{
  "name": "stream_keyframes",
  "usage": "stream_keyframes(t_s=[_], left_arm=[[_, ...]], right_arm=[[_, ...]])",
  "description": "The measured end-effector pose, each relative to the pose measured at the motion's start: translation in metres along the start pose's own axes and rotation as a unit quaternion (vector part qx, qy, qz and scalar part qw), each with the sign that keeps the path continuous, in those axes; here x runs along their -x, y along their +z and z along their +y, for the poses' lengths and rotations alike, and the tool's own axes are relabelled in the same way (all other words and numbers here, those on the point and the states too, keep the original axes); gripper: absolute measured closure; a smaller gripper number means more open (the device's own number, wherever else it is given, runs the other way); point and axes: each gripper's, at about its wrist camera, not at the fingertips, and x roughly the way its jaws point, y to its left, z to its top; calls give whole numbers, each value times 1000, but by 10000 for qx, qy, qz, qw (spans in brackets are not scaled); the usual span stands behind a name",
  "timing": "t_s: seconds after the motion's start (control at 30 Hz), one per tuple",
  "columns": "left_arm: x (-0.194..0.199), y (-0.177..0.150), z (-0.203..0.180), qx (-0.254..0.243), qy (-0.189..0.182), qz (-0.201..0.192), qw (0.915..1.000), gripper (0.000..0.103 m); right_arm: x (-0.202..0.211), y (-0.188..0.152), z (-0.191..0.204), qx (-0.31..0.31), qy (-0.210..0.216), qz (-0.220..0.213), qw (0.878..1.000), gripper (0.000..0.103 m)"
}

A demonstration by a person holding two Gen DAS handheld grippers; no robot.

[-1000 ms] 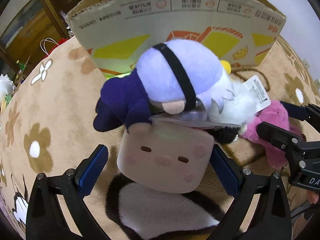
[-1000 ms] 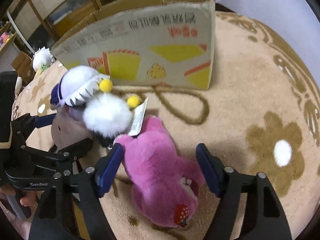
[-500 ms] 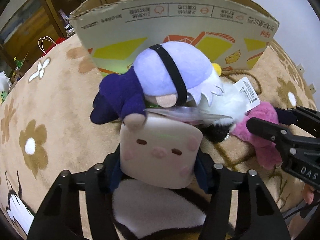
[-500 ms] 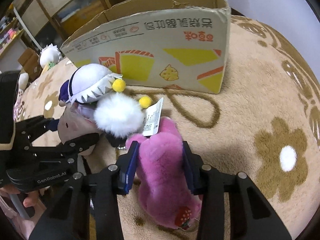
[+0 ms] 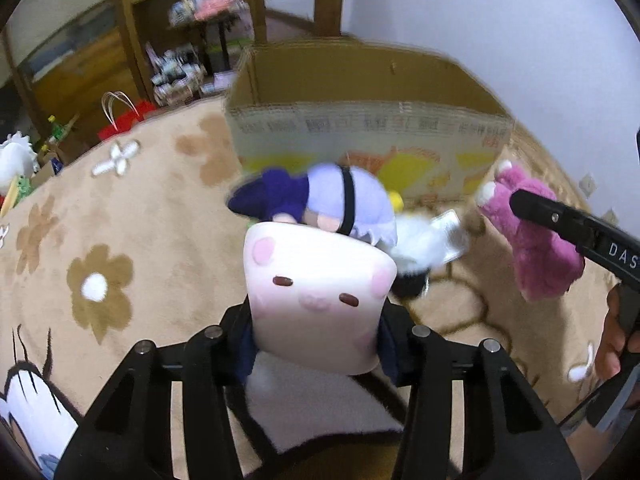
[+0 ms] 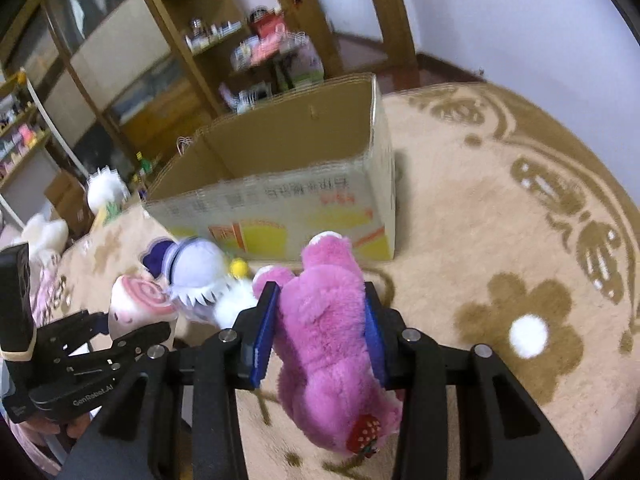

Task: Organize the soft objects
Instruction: 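Lift the pig cushion and pink bear into the box and release both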

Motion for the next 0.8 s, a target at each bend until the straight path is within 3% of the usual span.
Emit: stream_keyframes(t_s=[0.3, 0.53, 0.8], left_arm=[[48, 15, 13, 98, 354, -1203, 9921, 55], [60, 30, 20, 85, 501, -1804, 9823, 55], [60, 54, 15, -35, 567, -2213, 9736, 55]], right_arm=[[44, 20, 16, 79, 203, -999, 9948, 61], [61, 35, 28, 254, 227, -1379, 9899, 61], [66, 51, 41, 521, 83, -1697, 9841, 61]])
